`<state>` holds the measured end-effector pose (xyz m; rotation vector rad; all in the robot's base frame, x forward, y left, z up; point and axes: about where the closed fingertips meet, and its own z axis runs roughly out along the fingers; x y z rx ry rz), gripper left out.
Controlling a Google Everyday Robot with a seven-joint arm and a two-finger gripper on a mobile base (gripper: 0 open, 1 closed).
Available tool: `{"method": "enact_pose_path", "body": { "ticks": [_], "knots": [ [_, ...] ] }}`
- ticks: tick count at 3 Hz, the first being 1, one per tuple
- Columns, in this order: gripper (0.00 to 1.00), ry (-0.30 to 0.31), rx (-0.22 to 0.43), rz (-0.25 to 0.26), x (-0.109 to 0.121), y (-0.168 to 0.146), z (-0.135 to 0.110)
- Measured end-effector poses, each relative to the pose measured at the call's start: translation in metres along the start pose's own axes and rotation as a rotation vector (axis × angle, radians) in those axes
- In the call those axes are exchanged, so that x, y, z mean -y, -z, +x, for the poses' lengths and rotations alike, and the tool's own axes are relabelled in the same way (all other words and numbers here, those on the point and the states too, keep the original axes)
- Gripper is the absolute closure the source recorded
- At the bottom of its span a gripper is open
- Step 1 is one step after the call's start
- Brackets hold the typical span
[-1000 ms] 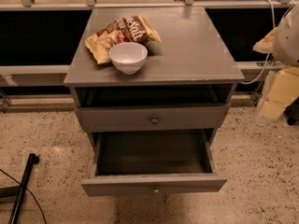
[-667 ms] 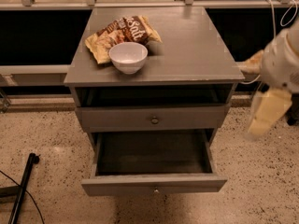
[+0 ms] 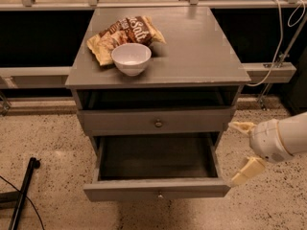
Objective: Close middle drawer
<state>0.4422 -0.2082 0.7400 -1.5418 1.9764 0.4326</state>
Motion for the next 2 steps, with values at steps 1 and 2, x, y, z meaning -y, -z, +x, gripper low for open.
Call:
{"method": "enact_pose_path", "body": {
  "ticks": [1, 2],
  "knots": [
    [0.00, 0.002, -0.005, 0.028, 0.010, -0.004, 0.003],
    [0.00, 0.005, -0.004, -0.024, 0.013, -0.024, 0.008]
  ]
}}
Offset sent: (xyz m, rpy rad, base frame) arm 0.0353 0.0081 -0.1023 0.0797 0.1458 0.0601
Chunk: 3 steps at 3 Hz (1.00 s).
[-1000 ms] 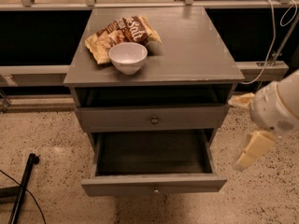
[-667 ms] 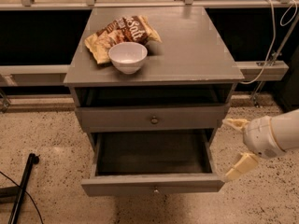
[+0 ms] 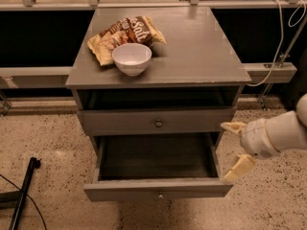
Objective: Close middle drawer
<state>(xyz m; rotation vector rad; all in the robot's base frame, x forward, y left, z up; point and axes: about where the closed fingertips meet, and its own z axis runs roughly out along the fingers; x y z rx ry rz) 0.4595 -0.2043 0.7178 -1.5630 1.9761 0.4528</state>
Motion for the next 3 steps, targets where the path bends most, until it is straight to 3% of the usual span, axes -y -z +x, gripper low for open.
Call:
{"method": "enact_pose_path", "body": {
  "ticks": [1, 2, 3],
  "knots": [
    [0.00, -0.019, 0.043, -0.069, -0.018, -0.065, 0.041],
    [0.18, 0.023, 0.045, -0.075, -0.048, -0.125, 0.092],
    [0.49, 0.079, 0.017, -0.062, -0.083, -0.180, 0.137]
  ]
}}
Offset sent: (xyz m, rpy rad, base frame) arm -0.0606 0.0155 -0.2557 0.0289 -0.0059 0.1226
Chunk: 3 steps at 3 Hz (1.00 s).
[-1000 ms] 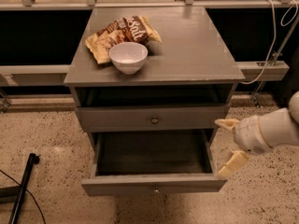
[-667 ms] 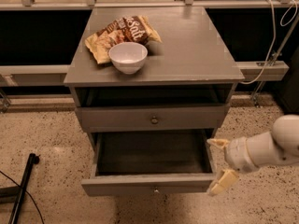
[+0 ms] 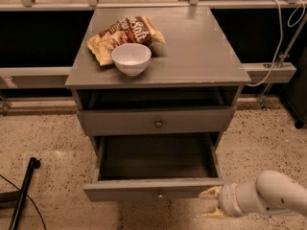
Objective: Close middle drawer
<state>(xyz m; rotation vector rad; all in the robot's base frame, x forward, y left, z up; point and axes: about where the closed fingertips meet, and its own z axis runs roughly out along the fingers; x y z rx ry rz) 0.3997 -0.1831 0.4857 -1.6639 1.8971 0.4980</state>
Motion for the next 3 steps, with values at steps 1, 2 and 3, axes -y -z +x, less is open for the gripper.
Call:
{"method": "enact_pose_path", "body": {
  "ticks": [1, 2, 3],
  "knots": [
    [0.73, 0.015, -0.028, 0.033, -0.013, -0.034, 0.017],
    [1.00, -0.031, -0.059, 0.074, -0.017, -0.090, 0.024],
    [1.00, -0.081, -0.070, 0.140, 0.003, -0.125, 0.025]
  ]
}}
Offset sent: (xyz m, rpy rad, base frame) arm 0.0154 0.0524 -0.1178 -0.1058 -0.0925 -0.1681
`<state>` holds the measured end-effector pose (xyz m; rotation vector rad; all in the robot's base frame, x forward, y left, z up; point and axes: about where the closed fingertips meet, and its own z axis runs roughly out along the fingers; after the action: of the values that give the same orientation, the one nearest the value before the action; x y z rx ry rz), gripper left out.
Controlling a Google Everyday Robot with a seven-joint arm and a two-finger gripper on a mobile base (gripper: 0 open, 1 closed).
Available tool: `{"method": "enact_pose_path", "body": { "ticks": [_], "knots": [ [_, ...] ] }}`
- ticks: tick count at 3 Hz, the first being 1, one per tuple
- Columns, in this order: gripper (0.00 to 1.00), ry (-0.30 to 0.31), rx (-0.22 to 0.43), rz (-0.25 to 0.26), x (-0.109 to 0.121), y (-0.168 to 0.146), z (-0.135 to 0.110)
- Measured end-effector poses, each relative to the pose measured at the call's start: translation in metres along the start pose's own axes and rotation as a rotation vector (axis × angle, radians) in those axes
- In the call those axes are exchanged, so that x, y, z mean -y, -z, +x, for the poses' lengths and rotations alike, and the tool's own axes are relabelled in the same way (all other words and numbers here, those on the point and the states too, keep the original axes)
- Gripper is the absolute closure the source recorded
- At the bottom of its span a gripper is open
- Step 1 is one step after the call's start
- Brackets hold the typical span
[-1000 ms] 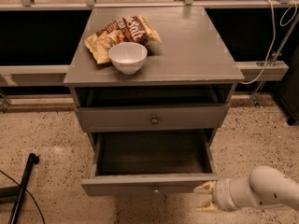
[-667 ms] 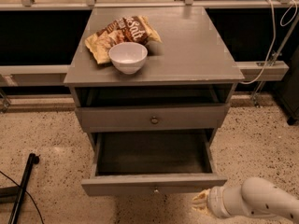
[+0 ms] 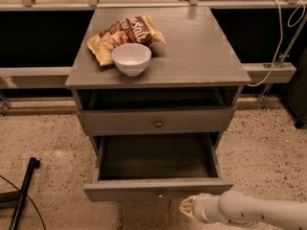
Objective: Close middle drawer
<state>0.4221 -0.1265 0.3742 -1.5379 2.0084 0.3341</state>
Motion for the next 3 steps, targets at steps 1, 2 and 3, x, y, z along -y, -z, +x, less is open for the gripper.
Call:
{"method": "enact_pose_path", "body": {
  "ticks": [1, 2, 3],
  "knots": [
    [1.00, -0.069, 0.002, 0.057, 0.028, -0.034, -0.006],
    [1.00, -0.092, 0.020, 0.082, 0.043, -0.047, -0.007],
    [1.00, -0.092, 0.020, 0.082, 0.043, -0.047, -0.007]
  ]
}}
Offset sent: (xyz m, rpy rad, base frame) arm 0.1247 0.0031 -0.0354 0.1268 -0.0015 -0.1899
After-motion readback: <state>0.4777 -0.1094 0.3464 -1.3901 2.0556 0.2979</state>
